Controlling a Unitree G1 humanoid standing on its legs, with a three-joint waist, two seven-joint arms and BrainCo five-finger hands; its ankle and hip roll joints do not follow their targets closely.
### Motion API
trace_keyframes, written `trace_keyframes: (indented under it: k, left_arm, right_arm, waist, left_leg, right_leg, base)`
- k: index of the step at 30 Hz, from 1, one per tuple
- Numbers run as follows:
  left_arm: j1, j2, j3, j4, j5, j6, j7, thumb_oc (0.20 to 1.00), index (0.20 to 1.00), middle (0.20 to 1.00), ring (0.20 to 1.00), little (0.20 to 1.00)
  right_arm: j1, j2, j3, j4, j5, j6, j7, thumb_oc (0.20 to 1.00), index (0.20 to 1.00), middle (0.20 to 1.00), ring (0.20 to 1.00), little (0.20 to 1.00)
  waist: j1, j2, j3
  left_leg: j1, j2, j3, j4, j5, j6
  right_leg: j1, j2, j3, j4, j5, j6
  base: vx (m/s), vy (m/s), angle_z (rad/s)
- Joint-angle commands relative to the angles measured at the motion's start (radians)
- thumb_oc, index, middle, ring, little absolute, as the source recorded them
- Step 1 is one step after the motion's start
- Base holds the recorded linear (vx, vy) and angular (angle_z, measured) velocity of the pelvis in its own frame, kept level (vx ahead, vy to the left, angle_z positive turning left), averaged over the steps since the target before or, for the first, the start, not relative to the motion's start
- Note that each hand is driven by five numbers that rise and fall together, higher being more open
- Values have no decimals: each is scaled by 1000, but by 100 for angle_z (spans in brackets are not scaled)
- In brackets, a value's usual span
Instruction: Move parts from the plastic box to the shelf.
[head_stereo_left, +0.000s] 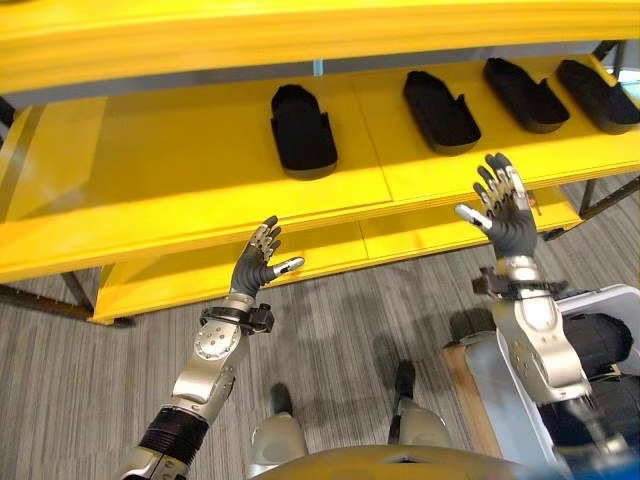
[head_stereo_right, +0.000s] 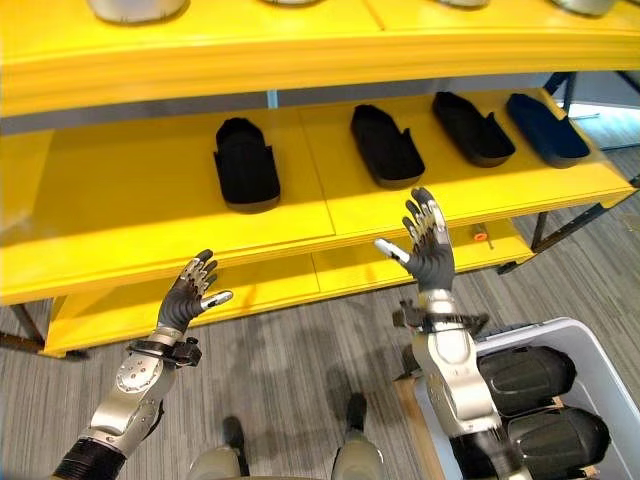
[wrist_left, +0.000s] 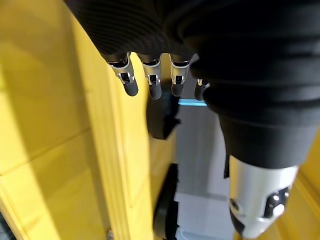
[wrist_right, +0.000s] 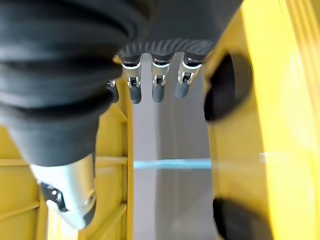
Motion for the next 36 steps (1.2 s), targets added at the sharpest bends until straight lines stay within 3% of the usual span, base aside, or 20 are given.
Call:
trace_keyframes:
  k: [1, 8, 10, 13, 17, 19, 20, 21, 22, 23, 24, 25, 26, 27, 28, 29, 30, 32, 36]
  left_arm:
    - [-15, 7, 24, -2, 60, -93, 10, 1000, 1000, 1000, 1000, 1000]
    - [9, -3, 25, -5, 65, -112, 13, 1000, 1000, 1000, 1000, 1000]
    - [4, -17, 21, 5, 50, -124, 23, 1000, 1000, 1000, 1000, 1000]
    - [7, -29, 14, 8, 45, -127, 24, 1000, 1000, 1000, 1000, 1000]
    - [3, -46, -3, 13, 32, -122, 14, 1000, 1000, 1000, 1000, 1000]
    - [-9, -57, -18, 13, 26, -115, 4, 1000, 1000, 1000, 1000, 1000]
    - [-10, -57, -19, 13, 27, -115, 5, 1000, 1000, 1000, 1000, 1000]
    - [-16, -61, -29, 15, 27, -112, -2, 1000, 1000, 1000, 1000, 1000]
    - [-16, -65, -40, 16, 23, -109, -12, 1000, 1000, 1000, 1000, 1000]
    - [-17, -65, -40, 17, 23, -109, -12, 1000, 1000, 1000, 1000, 1000]
    - [-25, -71, -44, 10, 26, -109, 4, 1000, 1000, 1000, 1000, 1000]
    - [-30, -75, -44, 10, 28, -109, 9, 1000, 1000, 1000, 1000, 1000]
    - [-40, -80, -48, 9, 40, -109, 19, 1000, 1000, 1000, 1000, 1000]
    - [-42, -80, -48, 9, 40, -109, 20, 1000, 1000, 1000, 1000, 1000]
    - [-38, -83, -39, -2, 54, -108, 21, 1000, 1000, 1000, 1000, 1000]
    - [-38, -83, -39, -1, 54, -108, 21, 1000, 1000, 1000, 1000, 1000]
    - [-35, -83, -36, -7, 58, -110, 19, 1000, 1000, 1000, 1000, 1000]
    - [-25, -88, -31, -7, 37, -110, -5, 1000, 1000, 1000, 1000, 1000]
    - [-18, -64, -33, -17, 38, -112, -6, 1000, 1000, 1000, 1000, 1000]
  right_arm:
    - [-13, -25, -58, -84, -116, -90, 33, 1000, 1000, 1000, 1000, 1000]
    - [75, -17, -37, -50, -86, -88, 62, 1000, 1000, 1000, 1000, 1000]
    - [90, -25, -41, -42, -75, -102, 48, 1000, 1000, 1000, 1000, 1000]
    - [87, -37, -40, -45, -80, -107, 40, 1000, 1000, 1000, 1000, 1000]
    - [104, -58, -61, -50, -89, -115, 31, 1000, 1000, 1000, 1000, 1000]
    - [126, -72, -92, -53, -100, -121, 14, 1000, 1000, 1000, 1000, 1000]
    - [127, -71, -94, -54, -100, -121, 14, 1000, 1000, 1000, 1000, 1000]
    - [138, -77, -108, -56, -100, -125, 8, 1000, 1000, 1000, 1000, 1000]
    - [151, -82, -123, -56, -107, -122, 0, 1000, 1000, 1000, 1000, 1000]
    - [151, -82, -124, -57, -107, -121, 0, 1000, 1000, 1000, 1000, 1000]
    - [128, -75, -116, -44, -116, -120, -8, 1000, 1000, 1000, 1000, 1000]
    - [113, -72, -109, -34, -117, -123, -10, 1000, 1000, 1000, 1000, 1000]
    - [88, -61, -94, -16, -122, -126, -18, 1000, 1000, 1000, 1000, 1000]
    - [86, -61, -94, -14, -122, -127, -19, 1000, 1000, 1000, 1000, 1000]
    - [55, -52, -70, 16, -122, -121, -6, 1000, 1000, 1000, 1000, 1000]
    - [55, -52, -70, 16, -122, -121, -6, 1000, 1000, 1000, 1000, 1000]
    - [39, -46, -58, 29, -124, -115, 1, 1000, 1000, 1000, 1000, 1000]
    - [29, -21, -38, 52, -73, -105, 33, 1000, 1000, 1000, 1000, 1000]
    - [21, 5, -14, 52, -44, -99, 50, 1000, 1000, 1000, 1000, 1000]
  waist:
    - [6, 8, 2]
    - [-32, 35, -3]
    - [-61, 62, 5]
    - [-71, 74, 13]
    - [-78, 88, 20]
    - [-75, 83, 30]
    - [-78, 86, 32]
    - [-89, 78, 32]
    - [-88, 71, 41]
    - [-88, 71, 41]
    - [-53, 55, 51]
    - [-33, 50, 54]
    - [-7, 46, 55]
    - [-9, 44, 55]
    - [10, 40, 56]
    - [10, 40, 55]
    - [17, 38, 55]
    - [0, 40, 40]
    - [-18, 37, 25]
  left_leg:
    - [-30, 57, -26, -16, 53, -4]
    - [14, 95, 14, -8, 50, -20]
    - [20, 141, 19, 15, 65, -40]
    - [28, 161, 14, 34, 62, -46]
    - [3, 202, -16, 65, 124, -66]
    - [-36, 228, -29, 127, 194, -78]
    - [-44, 231, -39, 135, 193, -80]
    - [-54, 237, -2, 167, 180, -85]
    - [-84, 204, 25, 213, 153, -61]
    - [-85, 203, 24, 216, 151, -60]
    - [-130, 40, -107, 217, 66, -13]
    - [-142, -36, -186, 204, 24, 2]
    - [-149, -143, -302, 179, 0, 21]
    - [-150, -145, -303, 176, 4, 22]
    - [-137, -241, -427, 159, -18, 63]
    - [-138, -242, -427, 158, -17, 63]
    - [-136, -276, -482, 166, -29, 78]
    - [-99, -245, -420, 113, -30, 100]
    - [-52, -233, -360, 31, -22, 125]
  right_leg:
    - [110, -62, -6, 58, -52, 92]
    - [105, -32, 47, 81, -86, 76]
    - [95, 15, 91, 107, -128, 47]
    - [97, 39, 109, 125, -151, 32]
    - [99, 99, 115, 138, -183, -11]
    - [132, 134, 100, 124, -195, -45]
    - [134, 137, 94, 122, -195, -47]
    - [154, 140, 84, 118, -213, -53]
    - [171, 139, 63, 109, -207, -61]
    - [172, 138, 63, 107, -206, -60]
    - [155, 121, 88, 97, -186, -51]
    - [148, 124, 104, 100, -182, -51]
    - [133, 140, 134, 107, -173, -48]
    - [131, 138, 133, 108, -172, -47]
    - [109, 165, 185, 126, -162, -45]
    - [108, 165, 184, 126, -162, -45]
    - [95, 173, 214, 131, -158, -42]
    - [84, 175, 240, 130, -153, -34]
    - [53, 165, 283, 146, -147, -14]
  base:
    - [9, -30, -22]
    - [3, -60, -22]
    - [-37, -190, -17]
    - [-15, -143, -20]
    - [-26, -177, -6]
    - [-23, -281, -2]
    - [36, -238, 2]
    - [3, -132, 48]
    - [9, -120, 56]
    - [-82, -21, 60]
    - [-28, 34, 7]
    - [0, 36, -27]
    - [35, 11, -62]
    - [60, 11, -116]
    - [31, 4, -130]
    - [28, 15, -141]
    - [16, 42, -136]
    - [59, 181, -97]
    - [20, 172, -55]
